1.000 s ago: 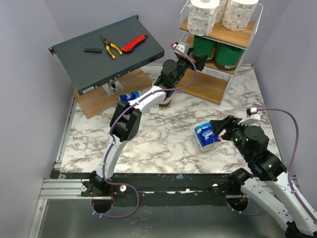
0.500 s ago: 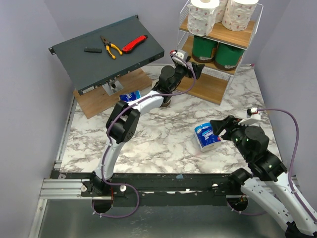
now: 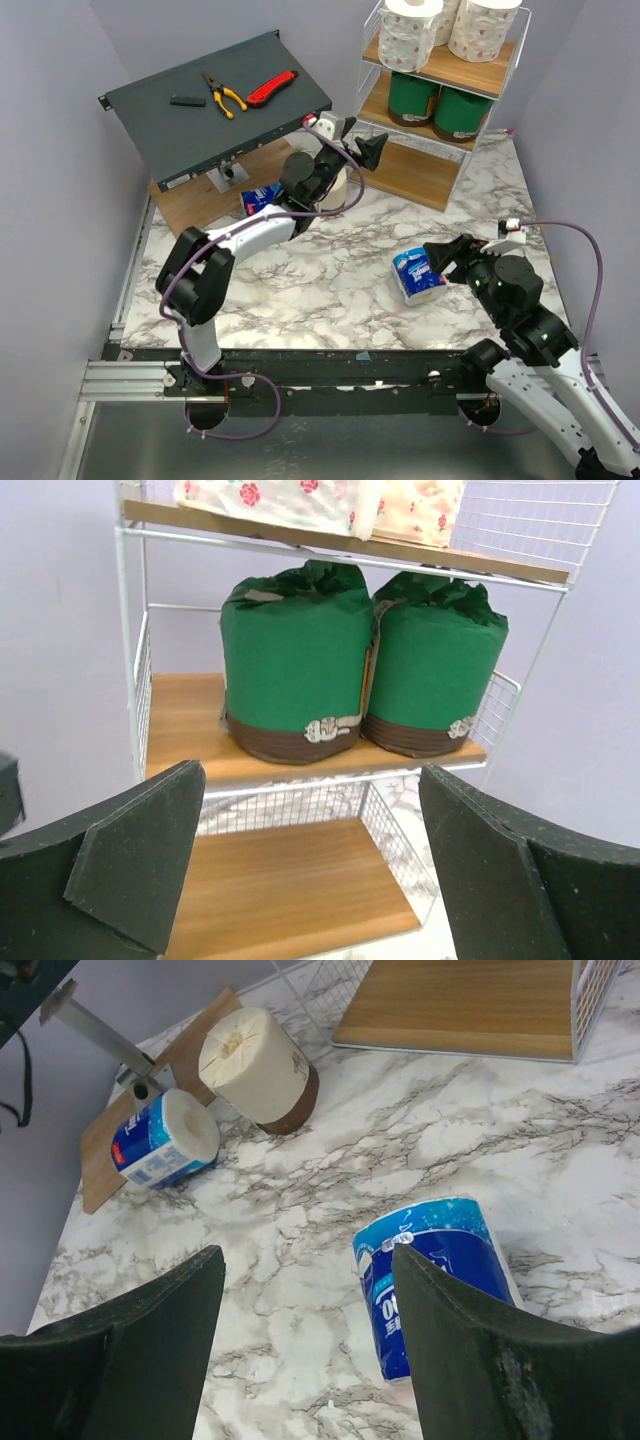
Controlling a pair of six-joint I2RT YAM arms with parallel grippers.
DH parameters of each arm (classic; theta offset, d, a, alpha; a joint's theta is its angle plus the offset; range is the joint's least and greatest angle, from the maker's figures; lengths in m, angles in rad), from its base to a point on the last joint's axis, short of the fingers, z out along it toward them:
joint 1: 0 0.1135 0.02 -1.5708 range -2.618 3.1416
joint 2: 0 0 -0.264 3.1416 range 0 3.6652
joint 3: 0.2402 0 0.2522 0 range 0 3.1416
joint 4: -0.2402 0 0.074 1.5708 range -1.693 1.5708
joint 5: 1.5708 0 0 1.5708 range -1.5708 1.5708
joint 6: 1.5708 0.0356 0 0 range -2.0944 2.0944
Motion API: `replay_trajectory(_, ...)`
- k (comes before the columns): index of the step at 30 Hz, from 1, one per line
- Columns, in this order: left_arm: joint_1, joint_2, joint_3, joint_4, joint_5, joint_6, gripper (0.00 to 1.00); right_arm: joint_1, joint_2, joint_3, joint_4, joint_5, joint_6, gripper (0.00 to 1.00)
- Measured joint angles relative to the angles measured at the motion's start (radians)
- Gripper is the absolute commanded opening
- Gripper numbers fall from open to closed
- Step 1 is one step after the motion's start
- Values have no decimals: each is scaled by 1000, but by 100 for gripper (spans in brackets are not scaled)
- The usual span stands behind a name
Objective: Place and organize the paper towels onto the shelf
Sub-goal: Pick up the paper towel from the center of the board.
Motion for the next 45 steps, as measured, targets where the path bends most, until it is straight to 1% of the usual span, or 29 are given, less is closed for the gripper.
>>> replay_trajectory(2,-11,-72,-76,-10,-32,-8,91,0,-1,-6,5,-1,0,71)
replay_trajectory(4,-23,-119,-116,-43,-63,-15,92,0,-1,-11,10,-3,0,72)
replay_trajectory(9,-104,-317,-234,-276,-198,-8,94,0,9,-19,20,-3,8,79)
replay_trajectory(11,-130,-391,-290,-327,-241,-9,94,0,18,-23,27,-2,16,83)
replay_trajectory(14,-135,-505,-385,-408,-314,-26,96,0,40,-30,46,2,32,88)
replay_trajectory(15,-134,-550,-413,-469,-355,-45,97,0,52,-31,51,5,40,93)
replay_trajectory(18,-128,-624,-432,-639,-441,-98,99,0,101,-30,66,23,80,99)
replay_trajectory(19,-127,-644,-431,-704,-468,-120,98,0,117,-31,69,29,99,100)
replay_trajectory(21,-127,-680,-426,-843,-517,-162,99,0,144,-31,73,41,140,100)
replay_trajectory(24,-127,-725,-436,-974,-549,-219,99,0,167,-42,101,46,192,100)
replay_trajectory(27,-127,-836,-523,-1058,-566,-313,99,0,179,-68,146,42,216,100)
replay_trajectory(32,-119,-1040,-673,-1121,-570,-436,99,0,253,-95,237,-14,230,99)
replay_trajectory(36,-105,-1164,-746,-1152,-571,-499,98,0,355,-95,299,-68,220,94)
replay_trajectory(38,-92,-1193,-773,-1160,-571,-521,99,0,397,-95,328,-96,204,91)
replay_trajectory(40,-56,-1213,-798,-1185,-563,-551,98,0,444,-86,356,-122,180,90)
replay_trajectory(45,-2,-1211,-811,-1243,-543,-615,98,0,614,3,384,-159,134,84)
